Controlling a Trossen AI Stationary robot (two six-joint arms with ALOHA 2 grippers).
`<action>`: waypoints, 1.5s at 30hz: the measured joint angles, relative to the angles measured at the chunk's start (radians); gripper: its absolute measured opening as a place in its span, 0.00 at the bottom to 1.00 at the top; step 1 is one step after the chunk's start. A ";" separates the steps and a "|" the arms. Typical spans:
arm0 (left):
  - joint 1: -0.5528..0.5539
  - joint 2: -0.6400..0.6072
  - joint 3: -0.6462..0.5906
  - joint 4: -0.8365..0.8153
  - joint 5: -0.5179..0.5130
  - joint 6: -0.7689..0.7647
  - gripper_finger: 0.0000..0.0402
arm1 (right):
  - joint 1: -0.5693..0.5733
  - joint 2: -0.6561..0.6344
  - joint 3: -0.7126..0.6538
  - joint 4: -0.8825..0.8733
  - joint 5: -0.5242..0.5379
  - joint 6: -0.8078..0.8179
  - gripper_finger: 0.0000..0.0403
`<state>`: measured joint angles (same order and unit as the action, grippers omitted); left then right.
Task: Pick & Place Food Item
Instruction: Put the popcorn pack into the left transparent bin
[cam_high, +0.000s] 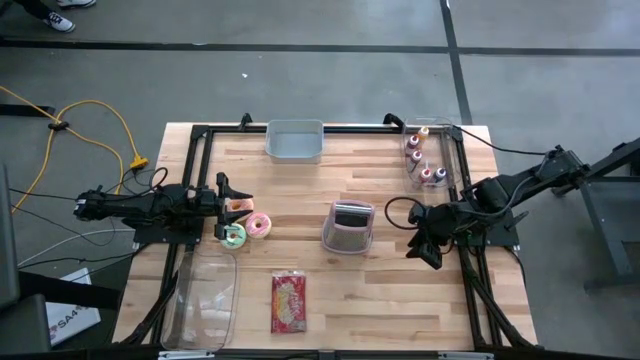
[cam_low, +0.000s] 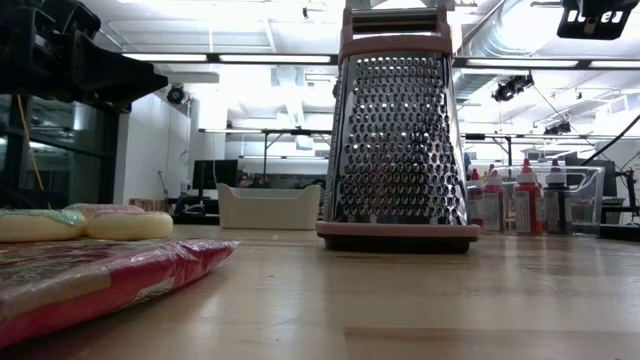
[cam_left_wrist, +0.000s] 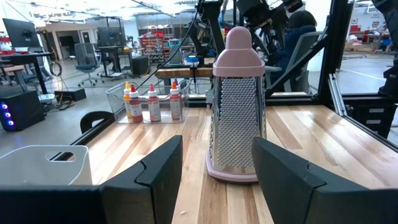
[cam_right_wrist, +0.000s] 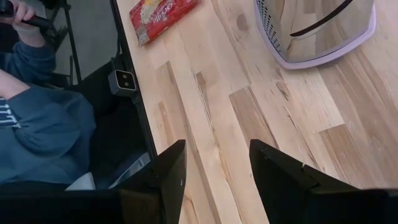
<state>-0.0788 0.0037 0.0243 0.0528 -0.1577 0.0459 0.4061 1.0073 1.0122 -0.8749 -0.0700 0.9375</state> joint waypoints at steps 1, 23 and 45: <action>0.000 0.000 0.000 0.000 0.000 0.000 0.47 | 0.000 0.000 0.000 0.000 0.000 0.000 0.41; 0.000 0.000 0.000 0.012 0.000 -0.216 0.47 | 0.000 0.000 0.000 0.000 0.000 0.000 0.41; 0.000 0.174 0.143 0.084 -0.009 -0.354 0.47 | 0.000 0.000 0.000 0.000 0.000 0.000 0.41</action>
<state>-0.0788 0.1777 0.1676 0.1371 -0.1665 -0.3080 0.4061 1.0073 1.0122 -0.8746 -0.0700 0.9375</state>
